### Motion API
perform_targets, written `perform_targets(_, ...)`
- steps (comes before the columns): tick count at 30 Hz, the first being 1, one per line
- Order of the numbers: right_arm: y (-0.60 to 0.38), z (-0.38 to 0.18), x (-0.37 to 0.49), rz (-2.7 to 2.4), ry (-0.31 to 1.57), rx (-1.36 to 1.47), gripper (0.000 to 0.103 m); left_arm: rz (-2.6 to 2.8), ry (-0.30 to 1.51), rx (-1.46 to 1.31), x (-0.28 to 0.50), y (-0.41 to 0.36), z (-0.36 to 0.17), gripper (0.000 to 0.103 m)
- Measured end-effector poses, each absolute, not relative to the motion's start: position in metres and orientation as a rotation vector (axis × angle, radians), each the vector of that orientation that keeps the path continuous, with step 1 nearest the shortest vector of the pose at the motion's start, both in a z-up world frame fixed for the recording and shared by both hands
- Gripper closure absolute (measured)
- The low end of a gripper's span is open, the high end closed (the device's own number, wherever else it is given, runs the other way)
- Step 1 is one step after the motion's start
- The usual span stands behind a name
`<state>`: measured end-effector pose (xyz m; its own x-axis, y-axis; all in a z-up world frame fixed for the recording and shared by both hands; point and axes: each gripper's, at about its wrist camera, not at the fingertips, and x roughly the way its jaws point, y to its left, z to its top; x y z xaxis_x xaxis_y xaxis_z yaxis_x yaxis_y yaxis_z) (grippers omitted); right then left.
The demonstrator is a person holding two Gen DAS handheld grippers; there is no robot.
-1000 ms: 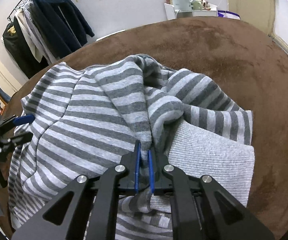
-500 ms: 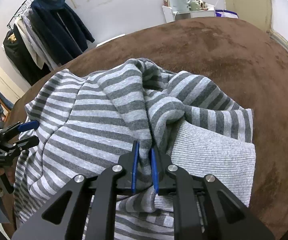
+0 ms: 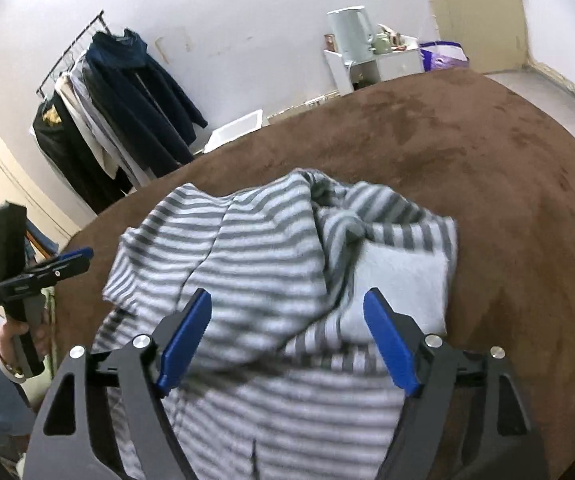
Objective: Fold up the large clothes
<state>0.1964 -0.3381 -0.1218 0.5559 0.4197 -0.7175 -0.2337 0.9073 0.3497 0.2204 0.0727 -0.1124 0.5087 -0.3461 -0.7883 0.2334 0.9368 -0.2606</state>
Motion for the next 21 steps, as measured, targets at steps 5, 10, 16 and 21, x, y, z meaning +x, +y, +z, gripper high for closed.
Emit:
perform_targets(5, -0.344, -0.116, 0.152, 0.387, 0.939, 0.181, 0.025, -0.329, 0.985, -0.094, 0.175, 0.083, -0.110, 0.007)
perform_targets(10, -0.347, -0.121, 0.101, 0.391, 0.984, 0.202, 0.025, -0.313, 1.026, -0.109, 0.134, 0.086, -0.114, 0.007)
perform_targets(16, -0.346, -0.155, 0.023, 0.379, 1.104, 0.282, 0.025, -0.291, 1.084, -0.173, 0.064, 0.087, -0.133, 0.007)
perform_targets(21, -0.347, -0.184, -0.019, 0.352, 1.188, 0.330, 0.025, -0.217, 1.146, -0.220, 0.005, 0.102, -0.167, 0.007)
